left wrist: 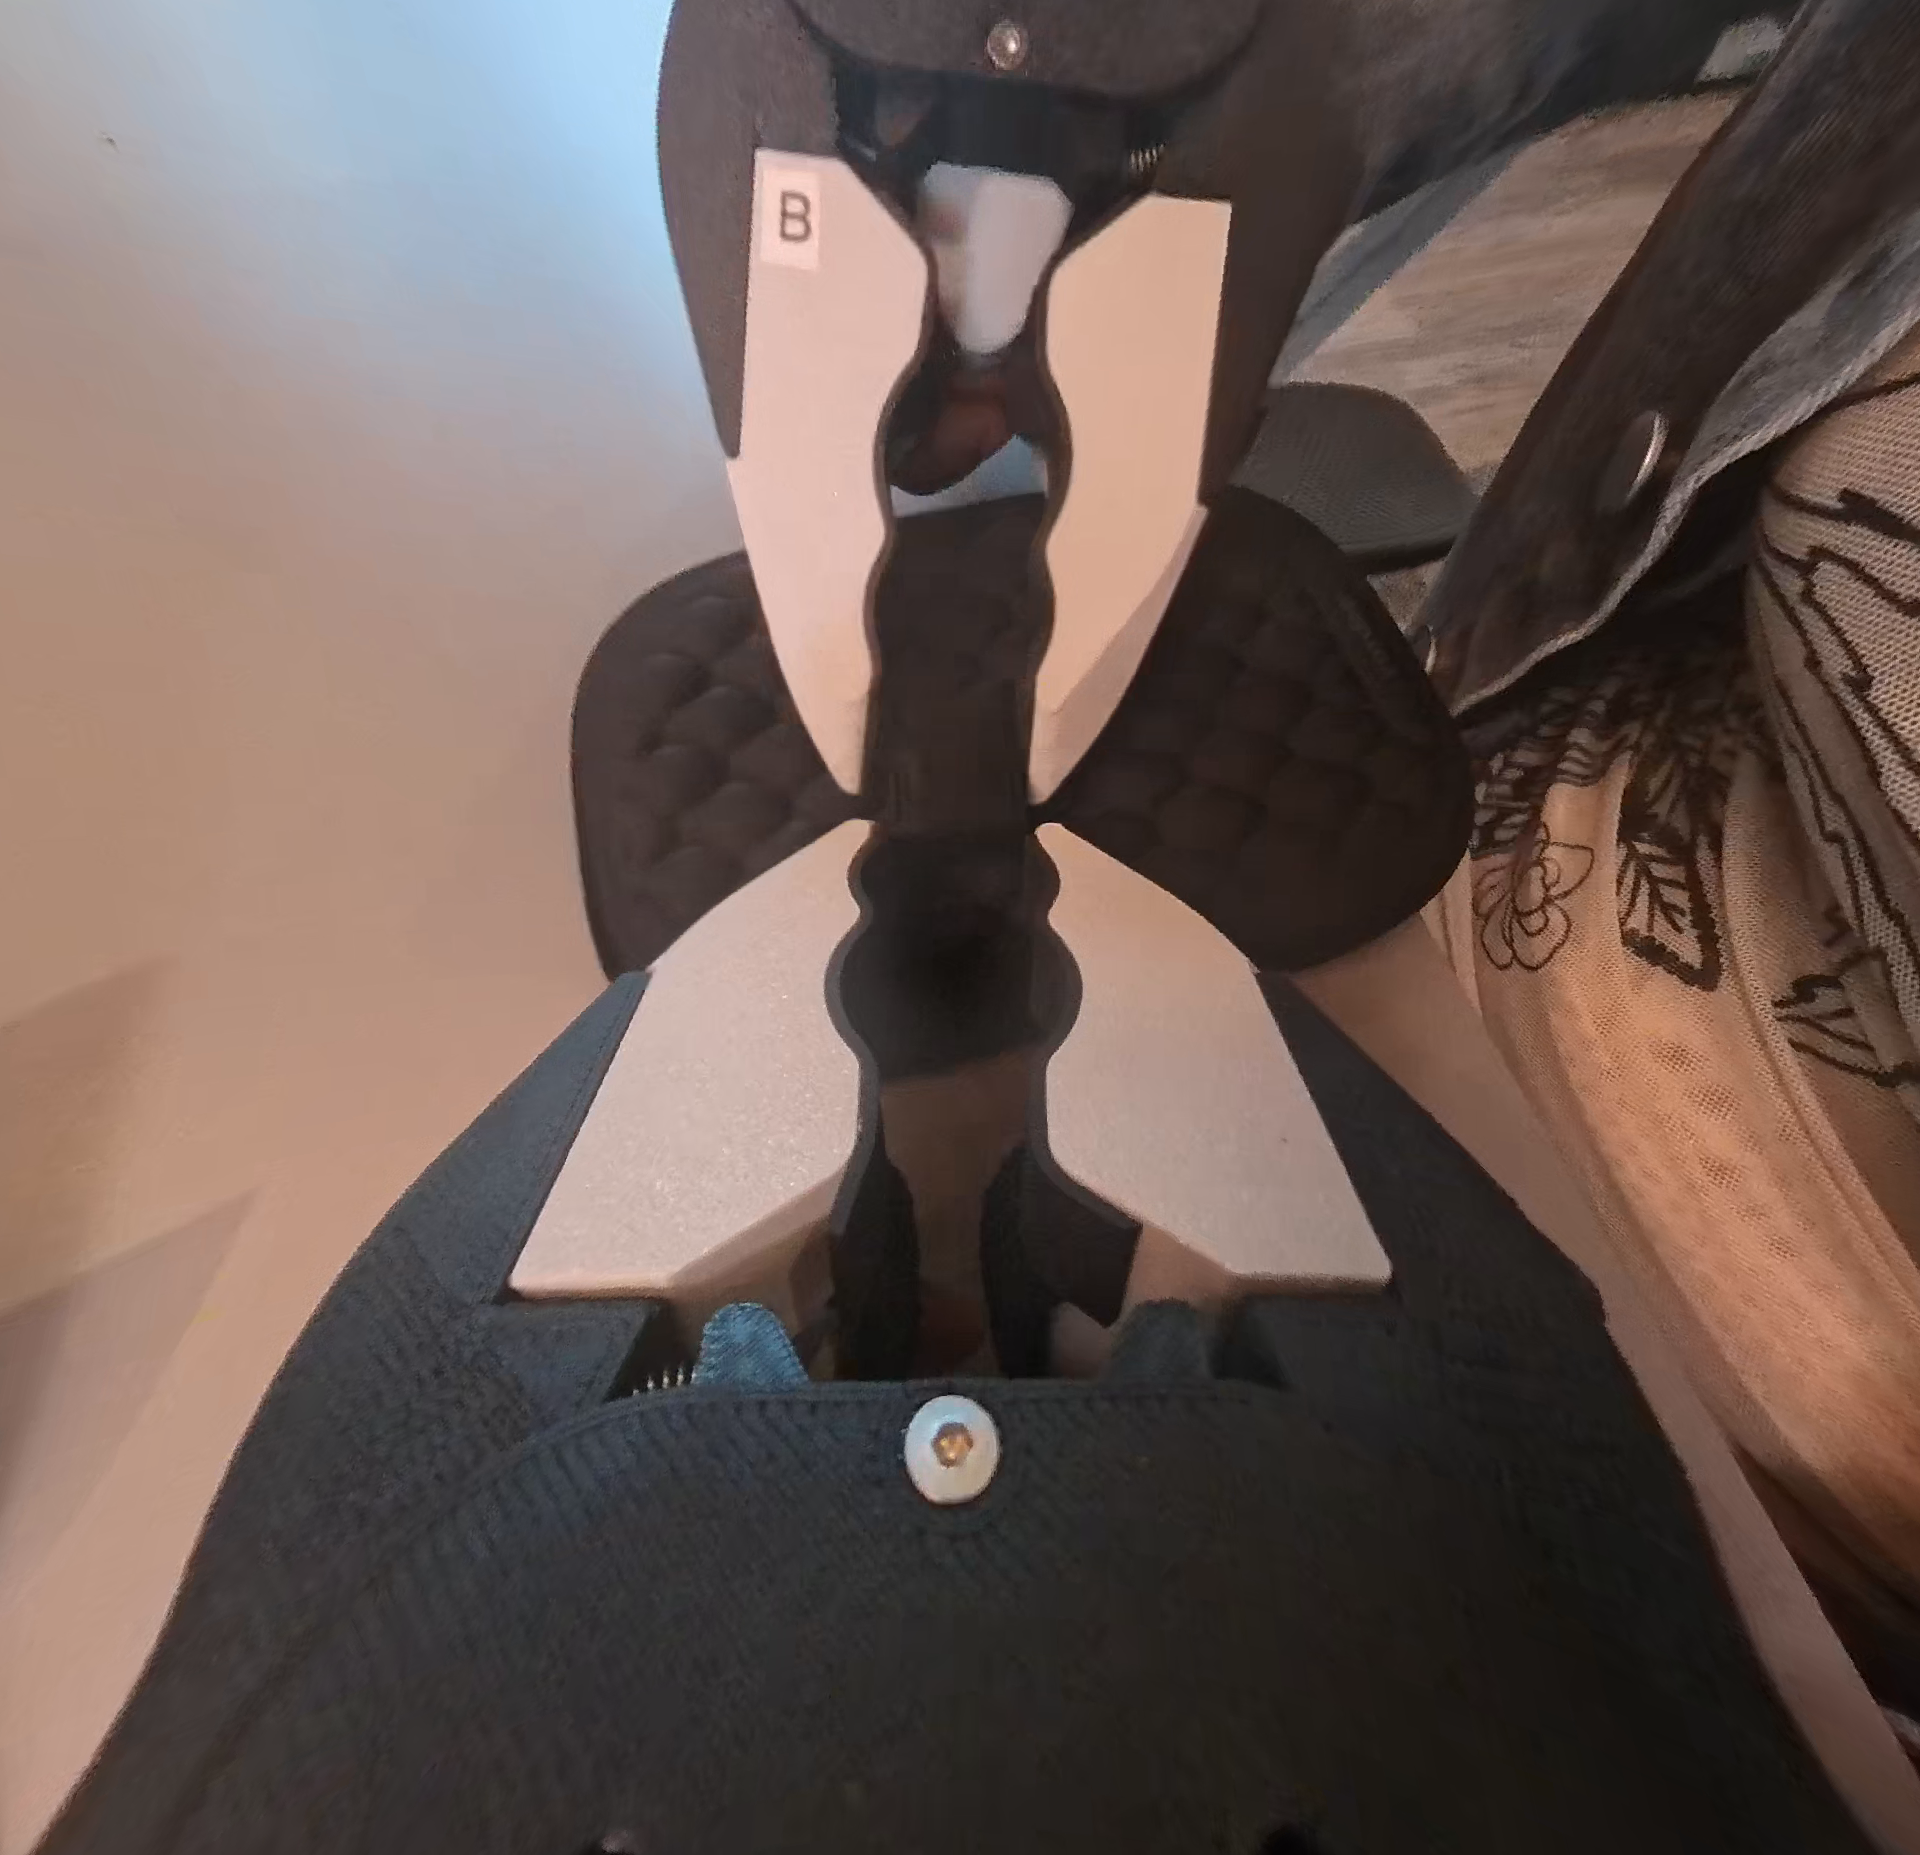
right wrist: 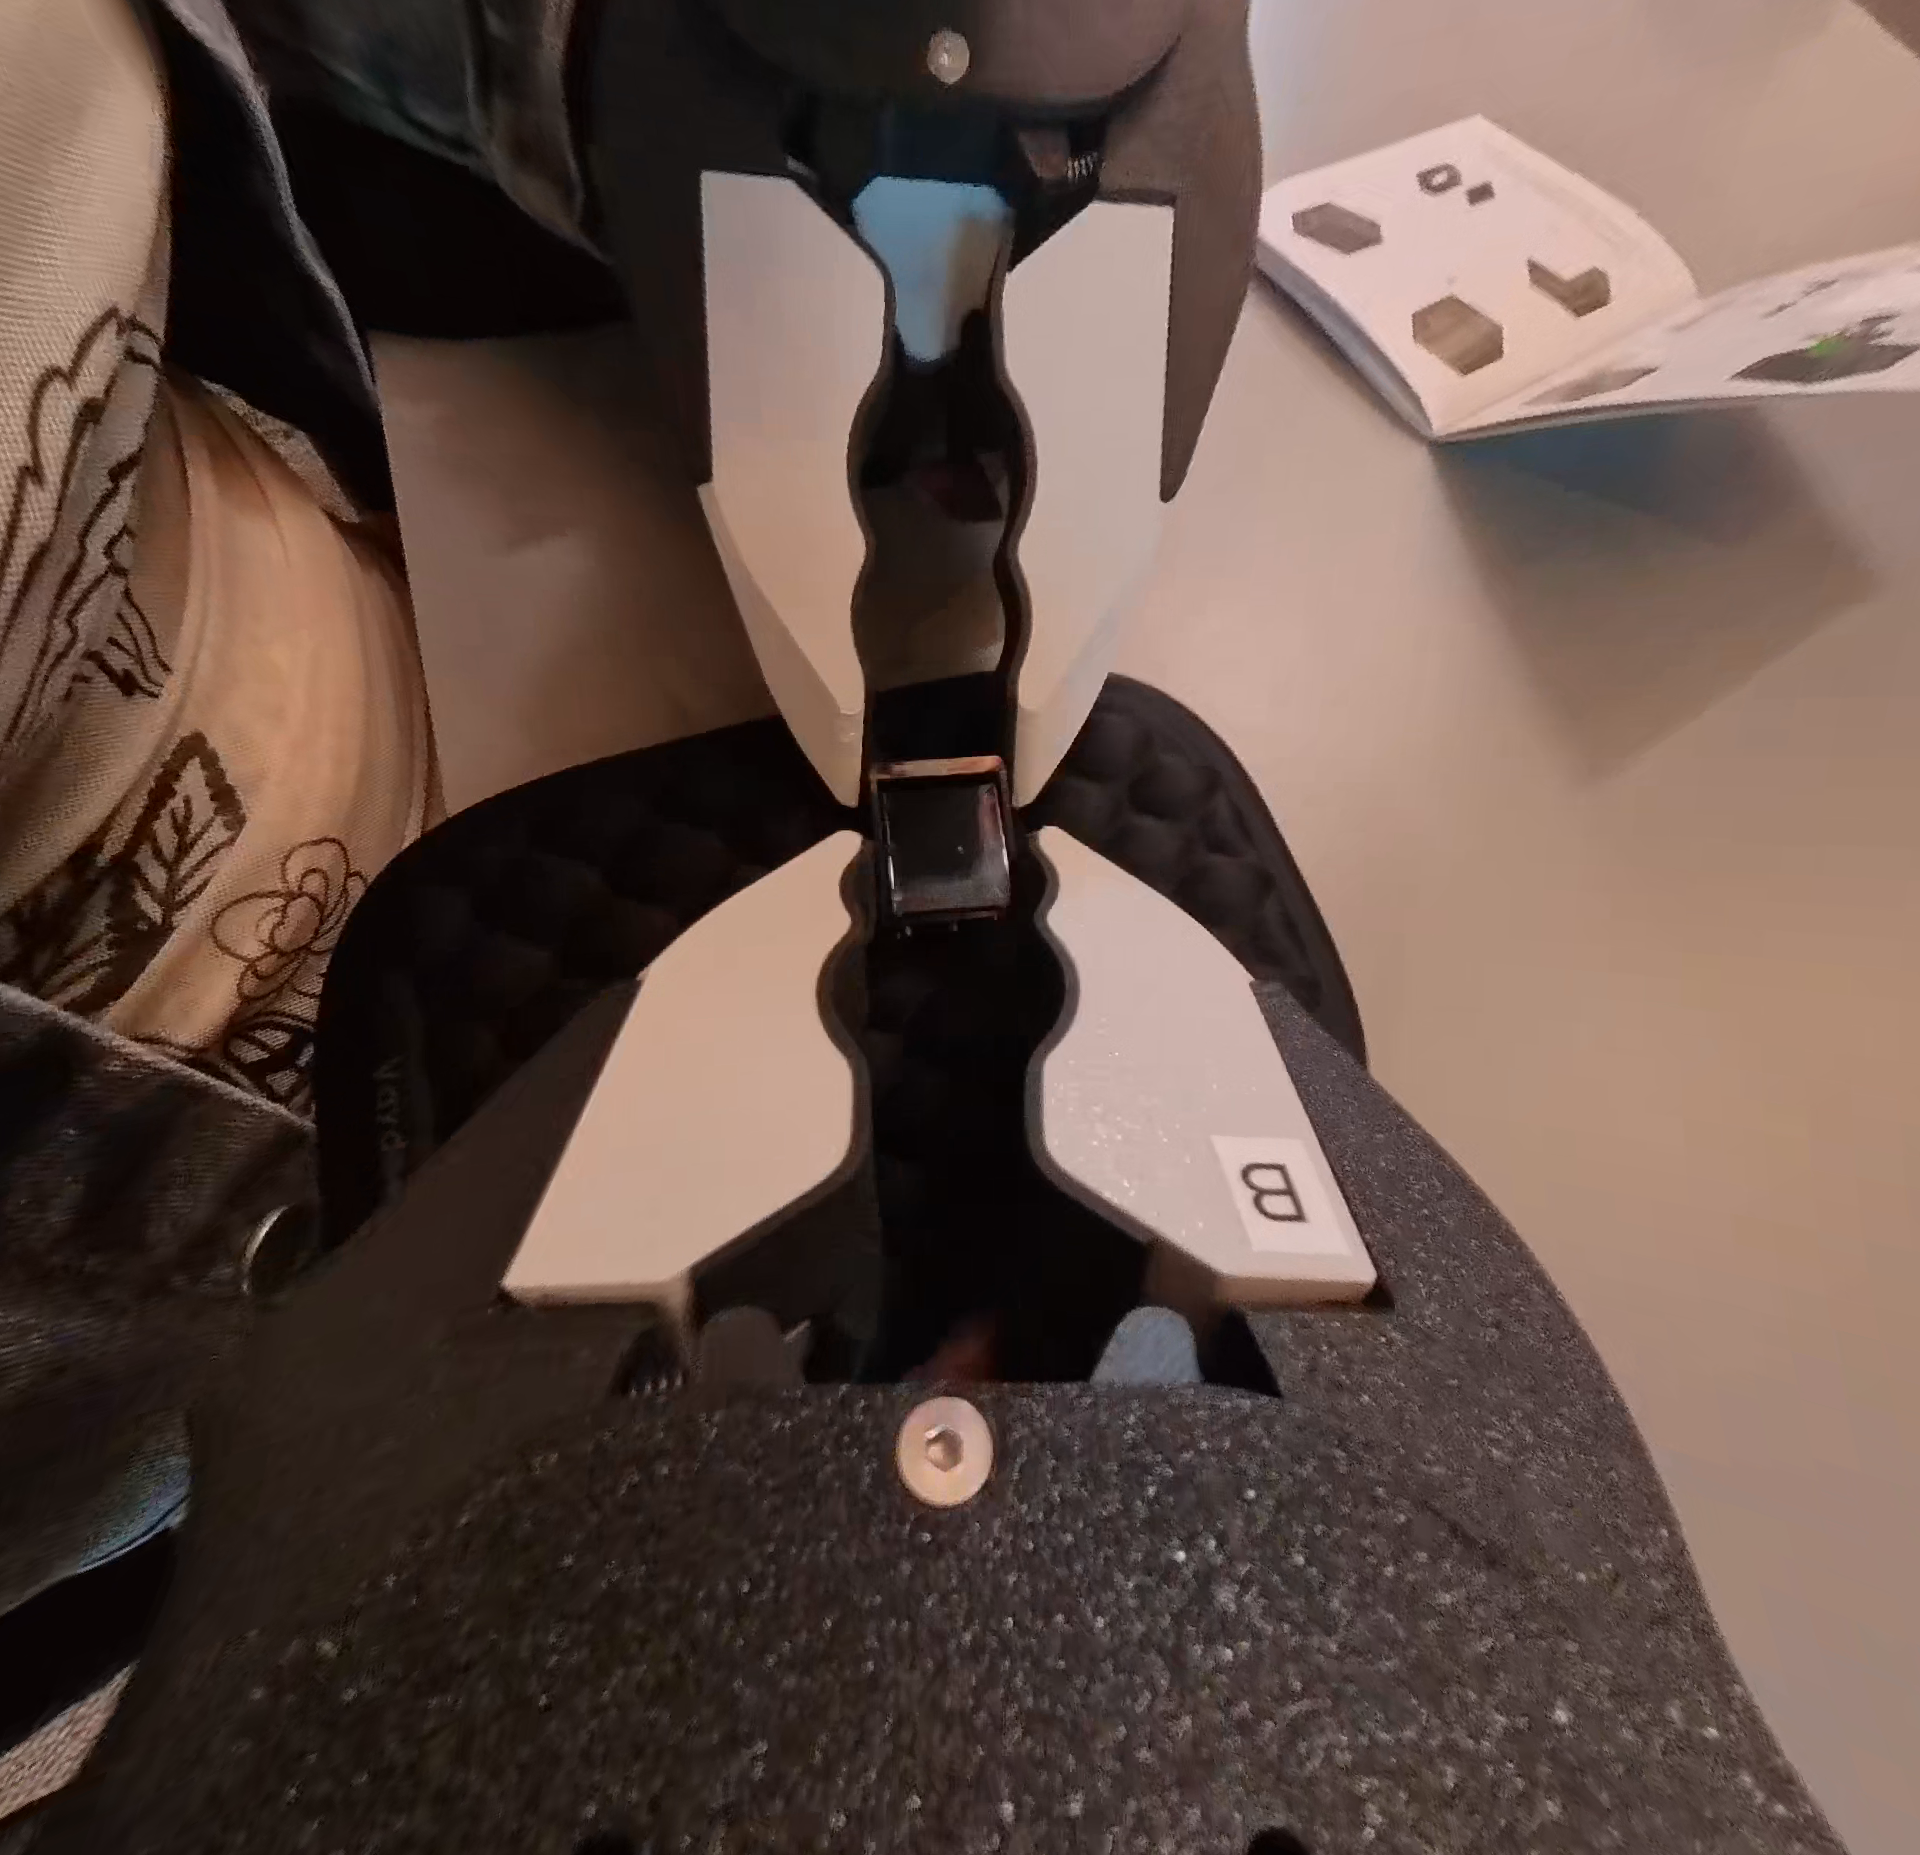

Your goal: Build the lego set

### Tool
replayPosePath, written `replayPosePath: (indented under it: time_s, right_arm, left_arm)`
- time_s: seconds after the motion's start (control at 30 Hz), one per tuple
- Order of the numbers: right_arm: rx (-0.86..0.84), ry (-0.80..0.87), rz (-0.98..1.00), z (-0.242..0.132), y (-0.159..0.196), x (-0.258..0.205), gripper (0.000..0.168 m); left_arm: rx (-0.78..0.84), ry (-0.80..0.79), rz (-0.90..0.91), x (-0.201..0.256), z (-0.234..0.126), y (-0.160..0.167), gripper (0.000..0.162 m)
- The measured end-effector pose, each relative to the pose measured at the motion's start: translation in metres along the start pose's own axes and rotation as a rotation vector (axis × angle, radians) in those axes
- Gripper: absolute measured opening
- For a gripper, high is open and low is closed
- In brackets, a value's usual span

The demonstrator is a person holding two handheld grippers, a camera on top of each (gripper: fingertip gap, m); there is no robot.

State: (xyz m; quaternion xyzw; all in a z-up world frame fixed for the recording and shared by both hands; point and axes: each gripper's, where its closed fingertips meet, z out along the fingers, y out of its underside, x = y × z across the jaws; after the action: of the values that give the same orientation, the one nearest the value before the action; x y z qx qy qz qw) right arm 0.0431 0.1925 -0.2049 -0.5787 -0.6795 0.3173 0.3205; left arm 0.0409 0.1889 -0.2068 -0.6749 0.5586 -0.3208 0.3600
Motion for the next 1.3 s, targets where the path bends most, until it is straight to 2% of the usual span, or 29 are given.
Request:
replayPosePath:
  time_s: [0.27, 0.37, 0.47, 0.53, 0.7, 0.87, 1.0, 1.13, 1.23, 1.3]
  right_arm:
    - [0.056, -0.054, -0.017, -0.006, -0.020, 0.009, 0.025]
    - [0.046, -0.029, -0.073, -0.007, -0.031, 0.019, 0.025]
    - [0.076, -0.022, -0.123, -0.007, -0.051, 0.029, 0.025]
    - [0.089, -0.035, -0.164, -0.006, -0.066, 0.033, 0.025]
    - [0.060, -0.101, -0.303, 0.000, -0.092, 0.030, 0.025]
    - [0.009, -0.169, -0.399, 0.003, -0.104, 0.019, 0.026]
    - [-0.020, -0.200, -0.421, 0.006, -0.102, 0.012, 0.025]
    - [-0.001, -0.211, -0.398, 0.008, -0.102, 0.009, 0.025]
    - [0.062, -0.239, -0.226, 0.009, -0.105, 0.009, 0.027]
    - [0.136, -0.301, 0.038, 0.004, -0.110, 0.013, 0.045]
  left_arm:
    - [0.150, 0.019, -0.131, -0.006, -0.018, -0.018, 0.026]
    - [0.241, 0.054, -0.355, -0.014, -0.038, -0.032, 0.036]
    - [0.476, 0.082, -0.680, -0.030, -0.072, -0.050, 0.036]
    - [0.593, 0.061, -0.869, -0.037, -0.090, -0.047, 0.032]
    - [0.719, 0.124, -1.085, -0.017, -0.102, -0.042, 0.023]
    - [0.854, 0.247, -1.215, -0.004, -0.099, -0.053, 0.020]
    - [0.867, 0.236, -1.219, 0.001, -0.094, -0.049, 0.009]
    - [0.893, 0.253, -1.232, 0.004, -0.094, -0.047, 0.009]
    - [0.918, 0.257, -1.255, 0.004, -0.096, -0.045, 0.009]
    - [0.953, 0.260, -1.245, 0.003, -0.100, -0.046, 0.009]
